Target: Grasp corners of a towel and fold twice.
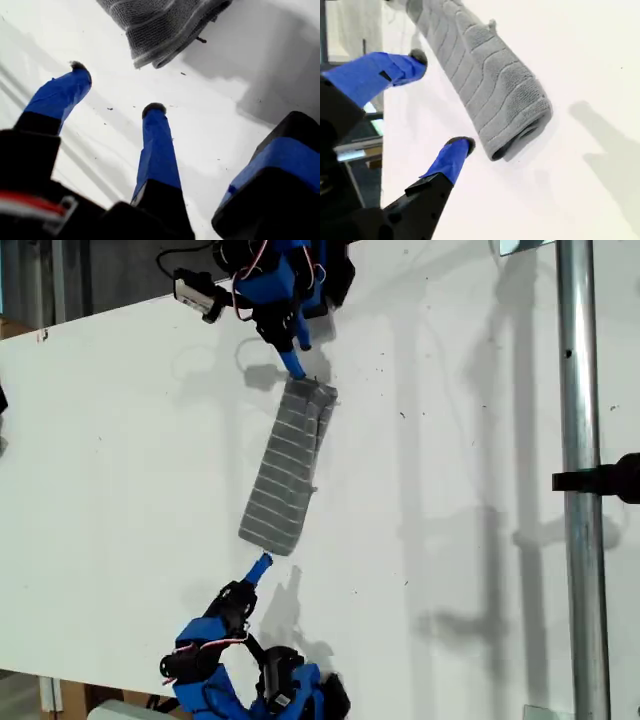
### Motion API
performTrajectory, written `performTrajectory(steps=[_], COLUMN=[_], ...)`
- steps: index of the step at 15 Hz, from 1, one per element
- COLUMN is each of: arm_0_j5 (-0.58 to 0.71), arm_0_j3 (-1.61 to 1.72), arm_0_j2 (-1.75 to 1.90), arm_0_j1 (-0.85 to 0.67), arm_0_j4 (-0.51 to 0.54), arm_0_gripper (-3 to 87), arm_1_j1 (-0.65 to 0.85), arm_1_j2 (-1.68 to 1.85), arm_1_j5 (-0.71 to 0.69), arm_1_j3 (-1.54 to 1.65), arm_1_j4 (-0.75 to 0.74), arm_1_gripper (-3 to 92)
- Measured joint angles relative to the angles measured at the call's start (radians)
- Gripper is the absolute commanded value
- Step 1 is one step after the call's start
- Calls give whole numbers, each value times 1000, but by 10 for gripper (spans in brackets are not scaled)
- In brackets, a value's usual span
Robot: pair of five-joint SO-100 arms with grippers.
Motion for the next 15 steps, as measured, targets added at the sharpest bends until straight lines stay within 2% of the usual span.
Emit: performTrajectory(steps=[3,6,10,15], arm_0_j5=[-67,-132,-176,-225], arm_0_j3=[195,371,440,446], arm_0_j2=[204,336,405,437], arm_0_j1=[81,152,190,242], arm_0_j4=[-37,-86,-94,-100], arm_0_gripper=[172,142,114,106], arm_1_j1=[-34,-44,40,123], arm_1_j2=[-6,-98,-334,-899], arm_1_j5=[84,141,156,86], arm_1_j3=[54,147,186,101], arm_1_j4=[-17,-156,-319,-721], arm_1_gripper=[414,404,403,387])
